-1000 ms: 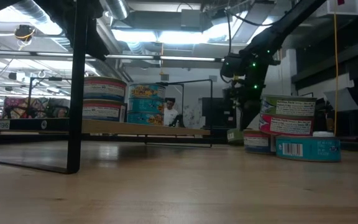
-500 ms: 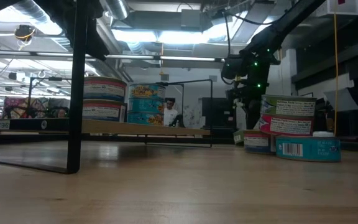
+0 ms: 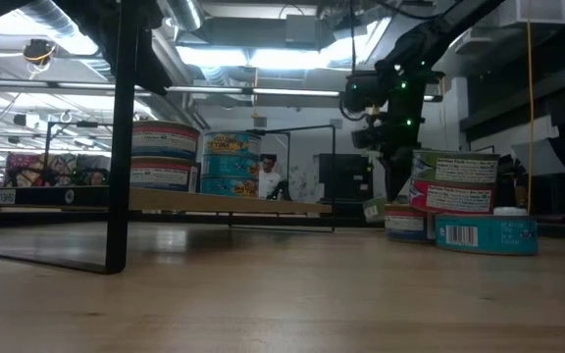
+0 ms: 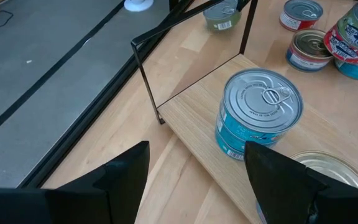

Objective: Stack canned seafood by type on shelf
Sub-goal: Put the top green tuna can on the shelf

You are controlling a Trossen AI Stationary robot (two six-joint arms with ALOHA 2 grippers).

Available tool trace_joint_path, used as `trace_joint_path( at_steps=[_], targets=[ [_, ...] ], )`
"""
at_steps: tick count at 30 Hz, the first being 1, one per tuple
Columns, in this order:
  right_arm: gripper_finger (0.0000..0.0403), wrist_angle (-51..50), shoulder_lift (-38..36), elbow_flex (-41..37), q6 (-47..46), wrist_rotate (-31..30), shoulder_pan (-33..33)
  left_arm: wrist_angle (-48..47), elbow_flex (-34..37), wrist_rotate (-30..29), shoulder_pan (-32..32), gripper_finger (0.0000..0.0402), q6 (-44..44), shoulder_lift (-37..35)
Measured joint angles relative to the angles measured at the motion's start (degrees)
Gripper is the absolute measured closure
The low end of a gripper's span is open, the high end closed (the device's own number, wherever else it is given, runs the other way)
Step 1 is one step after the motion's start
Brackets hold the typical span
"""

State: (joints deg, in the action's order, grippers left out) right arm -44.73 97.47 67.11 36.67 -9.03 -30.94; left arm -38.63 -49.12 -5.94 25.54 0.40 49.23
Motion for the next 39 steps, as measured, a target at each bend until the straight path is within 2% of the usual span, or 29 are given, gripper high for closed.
trace_joint_path(
  at_steps=[11,19,25,39],
  targets=[
    [0.0403,-4.6,-7.6,0.0,-5.2,-0.5,4.2,-2.0,0.0,0.0,0.0,0.0144,0.0,0.0],
    [0.0403,-7.9,-11.8,0.0,-10.1,-0.5,10.6,-2.9,0.0,0.0,0.0,0.0144,-0.5,0.0],
    [0.0403,-8.0,-13.1,0.0,-13.6,-0.6,16.2,-2.8,0.0,0.0,0.0,0.0144,-0.5,0.0],
    [0.0403,-7.3,-13.1,0.0,-17.2,-5.0,26.6,-2.7,0.0,0.0,0.0,0.0144,-0.5,0.0]
  ],
)
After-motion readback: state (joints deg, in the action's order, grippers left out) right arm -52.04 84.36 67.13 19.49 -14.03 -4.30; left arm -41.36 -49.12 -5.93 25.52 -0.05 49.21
